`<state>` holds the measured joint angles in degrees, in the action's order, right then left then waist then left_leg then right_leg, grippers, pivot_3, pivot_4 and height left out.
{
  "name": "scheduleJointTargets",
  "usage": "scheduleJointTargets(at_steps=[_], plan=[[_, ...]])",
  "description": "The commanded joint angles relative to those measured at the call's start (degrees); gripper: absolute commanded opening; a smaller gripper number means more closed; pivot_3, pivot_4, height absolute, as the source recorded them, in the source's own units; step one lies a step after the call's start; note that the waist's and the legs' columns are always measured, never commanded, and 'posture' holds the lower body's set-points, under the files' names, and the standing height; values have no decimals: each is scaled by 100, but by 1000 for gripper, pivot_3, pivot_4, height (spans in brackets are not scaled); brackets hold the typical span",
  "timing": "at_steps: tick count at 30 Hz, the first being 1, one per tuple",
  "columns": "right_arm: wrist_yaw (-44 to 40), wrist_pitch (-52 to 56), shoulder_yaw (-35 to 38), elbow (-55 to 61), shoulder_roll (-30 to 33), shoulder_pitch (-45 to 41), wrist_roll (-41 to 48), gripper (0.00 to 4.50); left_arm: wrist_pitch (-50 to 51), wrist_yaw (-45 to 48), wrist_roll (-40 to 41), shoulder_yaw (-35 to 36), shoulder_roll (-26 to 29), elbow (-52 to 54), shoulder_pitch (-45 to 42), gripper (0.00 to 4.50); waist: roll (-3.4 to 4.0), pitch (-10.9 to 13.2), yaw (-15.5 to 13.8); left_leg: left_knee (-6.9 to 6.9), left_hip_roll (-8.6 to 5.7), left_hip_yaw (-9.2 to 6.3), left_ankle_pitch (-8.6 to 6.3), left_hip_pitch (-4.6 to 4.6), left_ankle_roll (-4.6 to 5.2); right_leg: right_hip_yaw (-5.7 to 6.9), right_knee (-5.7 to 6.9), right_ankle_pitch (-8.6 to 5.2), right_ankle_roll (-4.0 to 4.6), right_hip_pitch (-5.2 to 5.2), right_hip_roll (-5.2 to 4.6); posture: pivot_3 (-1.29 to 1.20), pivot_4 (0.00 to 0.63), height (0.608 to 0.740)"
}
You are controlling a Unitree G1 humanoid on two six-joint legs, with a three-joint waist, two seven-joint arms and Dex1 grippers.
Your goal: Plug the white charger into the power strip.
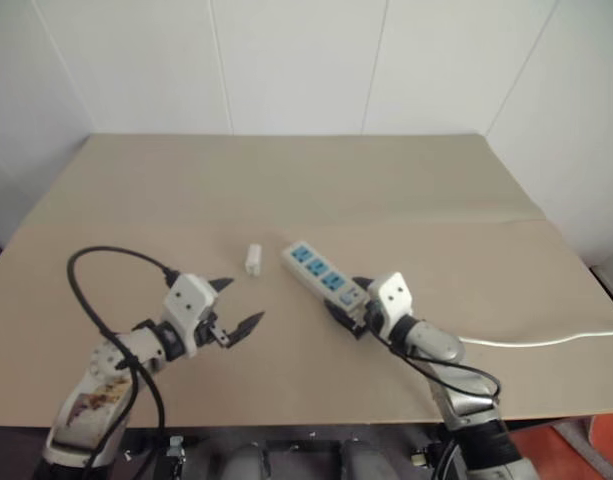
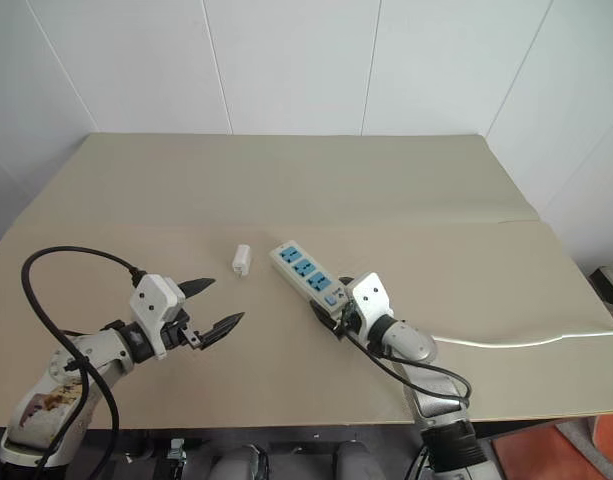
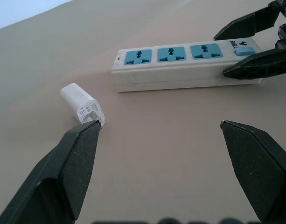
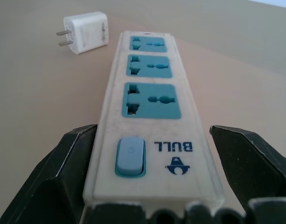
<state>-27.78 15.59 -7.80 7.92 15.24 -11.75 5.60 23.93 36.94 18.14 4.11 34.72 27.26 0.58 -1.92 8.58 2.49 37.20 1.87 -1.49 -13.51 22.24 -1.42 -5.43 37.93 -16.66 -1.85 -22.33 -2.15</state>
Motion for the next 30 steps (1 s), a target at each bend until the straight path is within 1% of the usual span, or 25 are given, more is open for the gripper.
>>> scheduleJointTargets(at_steps=[1,4,7,9,13,19,21,26,30], plan=[[222,661,193,677,-116,35,283,4451,-56,-24,-3,-13,-15,186,-63,4500,0,0,2,0,0,-1,0,0,0,0,0,0,0,0,0,0,150,740],[328,992,169,834,-189,101,335,4451,-68,-19,-3,-15,-9,175,-56,4500,0,0,5,0,0,-2,0,0,0,0,-1,0,0,0,0,0,150,740],[365,1024,59,814,-238,191,312,4451,-81,-4,-6,0,11,156,-53,4500,0,0,5,0,0,0,0,1,0,0,-2,0,0,0,0,0,150,740],[367,909,12,705,-264,209,246,4451,-79,5,-4,11,23,151,-62,4500,0,0,13,0,-1,2,0,0,0,0,-2,0,0,0,0,0,150,740],[399,307,-45,302,-311,227,78,4451,-84,17,-11,34,49,146,-71,4500,0,0,14,0,0,5,0,0,0,0,-3,0,0,-1,2,0,150,740],[650,-361,-37,-456,-567,112,-119,4451,-88,16,-18,60,82,143,-78,4500,0,0,14,0,0,6,0,0,0,0,-3,0,0,-1,2,0,150,740],[562,-678,-24,-707,-697,93,-32,4451,-89,19,-13,61,87,150,-71,4500,0,0,22,0,0,6,0,-2,0,-1,-3,0,0,0,2,0,150,740],[145,-1231,36,-1233,-699,-59,129,4451,-85,49,16,71,107,163,-62,4500,0,0,61,0,2,7,0,-7,0,-2,0,0,0,3,3,0,150,740],[-509,-1224,160,-1494,-524,-192,532,4451,-80,72,42,77,127,168,-62,4500,0,0,105,-1,2,5,0,-12,0,-3,1,0,0,6,3,0,150,740]])
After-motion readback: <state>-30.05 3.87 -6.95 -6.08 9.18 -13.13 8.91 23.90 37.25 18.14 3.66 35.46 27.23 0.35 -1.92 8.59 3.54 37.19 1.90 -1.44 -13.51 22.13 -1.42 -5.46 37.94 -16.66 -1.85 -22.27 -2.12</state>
